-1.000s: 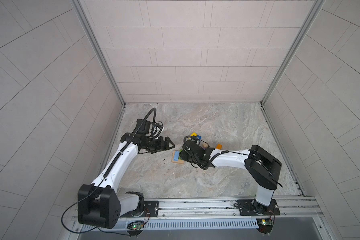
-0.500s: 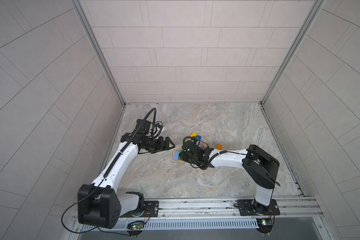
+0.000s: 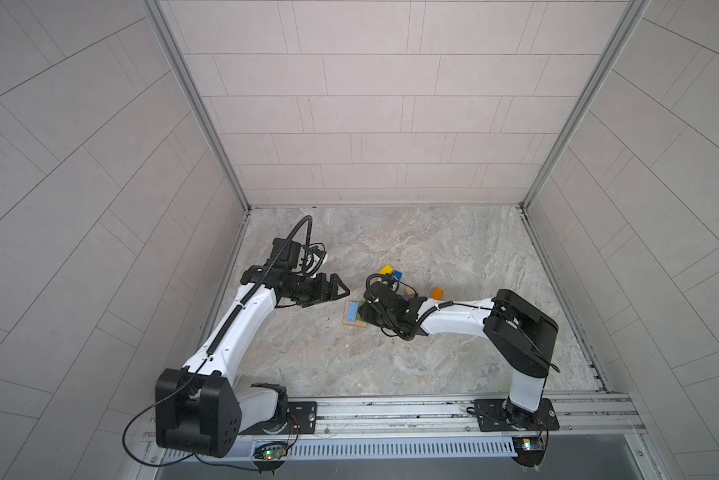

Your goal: Build the wood block tower

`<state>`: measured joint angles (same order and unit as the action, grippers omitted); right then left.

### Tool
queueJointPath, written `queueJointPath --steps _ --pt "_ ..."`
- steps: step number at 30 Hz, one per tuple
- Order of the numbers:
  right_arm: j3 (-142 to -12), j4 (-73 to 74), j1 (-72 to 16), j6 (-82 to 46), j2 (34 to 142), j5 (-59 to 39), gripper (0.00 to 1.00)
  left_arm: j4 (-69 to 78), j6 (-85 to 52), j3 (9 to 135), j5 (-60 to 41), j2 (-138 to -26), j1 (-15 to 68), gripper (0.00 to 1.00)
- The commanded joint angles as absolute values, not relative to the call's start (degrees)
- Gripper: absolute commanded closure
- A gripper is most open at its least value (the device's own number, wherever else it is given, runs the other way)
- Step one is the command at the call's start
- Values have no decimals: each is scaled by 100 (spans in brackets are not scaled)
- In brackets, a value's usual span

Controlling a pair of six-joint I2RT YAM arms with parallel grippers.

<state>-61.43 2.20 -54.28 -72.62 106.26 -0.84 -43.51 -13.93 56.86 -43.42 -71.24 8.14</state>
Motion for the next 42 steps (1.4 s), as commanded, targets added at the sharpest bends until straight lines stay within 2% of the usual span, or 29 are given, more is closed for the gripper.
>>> queueJointPath --steps 1,7,15,23,33,42 --pt "-6091 192 -5465 -7418 10681 35 67 -4325 -1345 5615 -4386 -7038 780 12" --pt "-6085 210 -5460 -7418 10689 26 63 -4328 -1346 5609 -4381 -7040 773 12" --pt "-6084 200 -5460 -7359 10612 26 62 -4329 -1345 5613 -4387 -7049 771 12" --pt "-6016 -117 -5456 -6959 10080 194 58 -4333 -1416 5619 -4270 -7175 769 12" --pt "-5941 -909 -5022 -5639 9330 349 40 -4450 -1817 5595 -3354 -7714 770 12" --pt "-6844 -2280 -4519 -4273 9889 5 22 -4526 -1966 5591 -2488 -7991 776 11"
